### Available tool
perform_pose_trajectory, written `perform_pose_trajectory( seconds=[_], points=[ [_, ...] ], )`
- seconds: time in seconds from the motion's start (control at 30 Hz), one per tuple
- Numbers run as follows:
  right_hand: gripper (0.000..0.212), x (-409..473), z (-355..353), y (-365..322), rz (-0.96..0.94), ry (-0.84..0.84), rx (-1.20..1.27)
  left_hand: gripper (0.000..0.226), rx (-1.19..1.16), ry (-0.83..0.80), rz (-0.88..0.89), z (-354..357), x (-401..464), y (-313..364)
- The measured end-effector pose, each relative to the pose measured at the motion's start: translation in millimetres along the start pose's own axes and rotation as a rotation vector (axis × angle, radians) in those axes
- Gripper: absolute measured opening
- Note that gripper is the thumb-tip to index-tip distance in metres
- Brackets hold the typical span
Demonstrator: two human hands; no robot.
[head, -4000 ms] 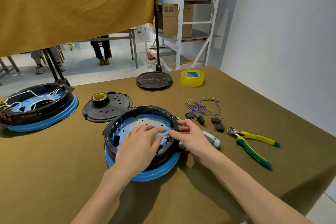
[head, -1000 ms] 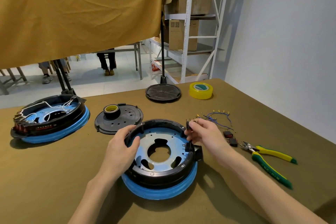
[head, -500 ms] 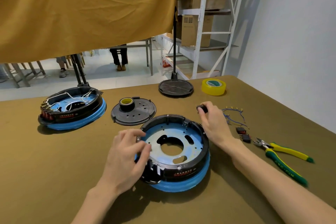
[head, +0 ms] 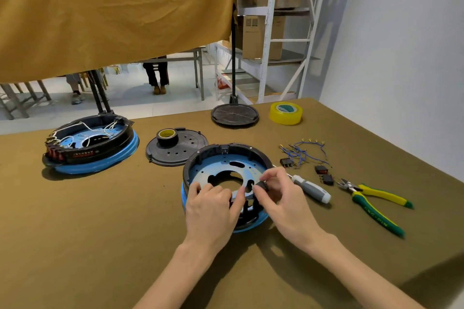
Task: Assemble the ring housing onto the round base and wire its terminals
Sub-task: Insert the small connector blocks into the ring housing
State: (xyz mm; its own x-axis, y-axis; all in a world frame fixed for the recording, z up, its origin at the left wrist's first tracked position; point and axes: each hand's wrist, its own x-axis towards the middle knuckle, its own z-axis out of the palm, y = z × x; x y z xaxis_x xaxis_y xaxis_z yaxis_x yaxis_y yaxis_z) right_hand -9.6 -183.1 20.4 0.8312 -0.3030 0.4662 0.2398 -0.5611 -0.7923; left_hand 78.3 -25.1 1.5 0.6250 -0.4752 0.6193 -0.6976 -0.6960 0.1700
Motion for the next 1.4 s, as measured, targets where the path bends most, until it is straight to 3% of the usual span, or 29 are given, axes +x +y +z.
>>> perform_pose_trajectory(
  seconds=[0.13, 0.27, 0.4, 0.57, 0.7, 0.83, 1.03, 1.4],
  points=[
    [0.017, -24.4, -3.6, 3.3, 0.012, 0.055, 0.015, 0.031, -0.27, -0.034, 0.166, -3.3, -6.8, -17.4],
    [0.019, -38.5, 1.3, -0.3, 0.074, 0.121, 0.093, 0.031, -0.376, -0.03, 0.178, -4.4, -8.5, -19.7],
    [0.024, -42.1, 2.5, -3.7, 0.097, 0.152, 0.129, 0.032, -0.398, -0.015, 0.181, -6.2, -13.1, -16.1],
    [0.039, -44.6, -2.4, -7.7, 0.043, 0.1, -0.005, 0.044, -0.385, -0.015, 0.113, -7.1, -18.9, -2.9],
    [0.046, -47.2, -4.5, -9.1, 0.046, 0.126, -0.08, 0.042, -0.388, 0.013, 0.116, -9.3, -24.2, 6.4],
    [0.045, -48.6, 0.7, -14.6, 0.097, 0.158, -0.049, 0.041, -0.42, 0.007, 0.097, -11.4, -26.6, 6.8],
    [0.023, -50.1, 9.4, -16.5, 0.045, 0.204, -0.125, 0.04, -0.446, 0.011, 0.081, -11.0, -26.2, 9.2],
    [0.03, -45.8, 9.8, -25.3, 0.047, 0.241, -0.131, 0.039, -0.449, -0.015, 0.085, -8.8, -26.1, 6.5]
  ],
)
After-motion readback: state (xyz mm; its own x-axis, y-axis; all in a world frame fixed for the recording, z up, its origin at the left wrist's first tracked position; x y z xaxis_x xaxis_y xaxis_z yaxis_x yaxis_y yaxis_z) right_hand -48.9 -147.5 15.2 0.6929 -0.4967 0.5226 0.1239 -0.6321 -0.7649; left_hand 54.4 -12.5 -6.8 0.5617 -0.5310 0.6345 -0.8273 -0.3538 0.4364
